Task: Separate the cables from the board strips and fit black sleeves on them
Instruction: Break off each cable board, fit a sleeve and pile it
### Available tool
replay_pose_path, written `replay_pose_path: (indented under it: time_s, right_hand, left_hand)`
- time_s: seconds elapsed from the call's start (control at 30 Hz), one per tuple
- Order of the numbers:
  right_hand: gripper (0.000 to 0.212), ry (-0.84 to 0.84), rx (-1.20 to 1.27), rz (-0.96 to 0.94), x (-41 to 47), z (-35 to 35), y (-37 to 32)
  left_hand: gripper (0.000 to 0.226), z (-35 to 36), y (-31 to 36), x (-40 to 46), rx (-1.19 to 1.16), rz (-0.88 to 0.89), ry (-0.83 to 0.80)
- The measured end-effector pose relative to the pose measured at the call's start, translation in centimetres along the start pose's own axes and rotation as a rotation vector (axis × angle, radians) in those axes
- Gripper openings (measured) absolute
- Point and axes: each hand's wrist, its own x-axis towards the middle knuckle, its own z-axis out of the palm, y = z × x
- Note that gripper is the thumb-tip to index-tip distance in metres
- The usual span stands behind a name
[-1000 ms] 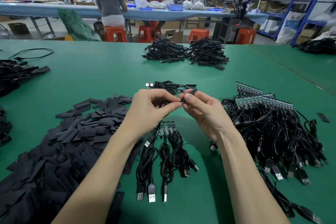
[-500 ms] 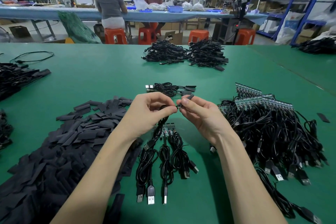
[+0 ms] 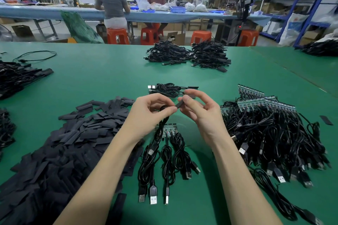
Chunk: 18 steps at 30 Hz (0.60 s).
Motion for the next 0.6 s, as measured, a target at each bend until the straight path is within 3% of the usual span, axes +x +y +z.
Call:
replay_pose_path:
  time_s: [0.6]
  right_hand:
    - [0.018,0.107,0.119,-0.024,-0.11,0.28,0.86]
  left_hand:
    - [0.013,0.60,-0.28,-0.07,-0.049,-0.001,0.018]
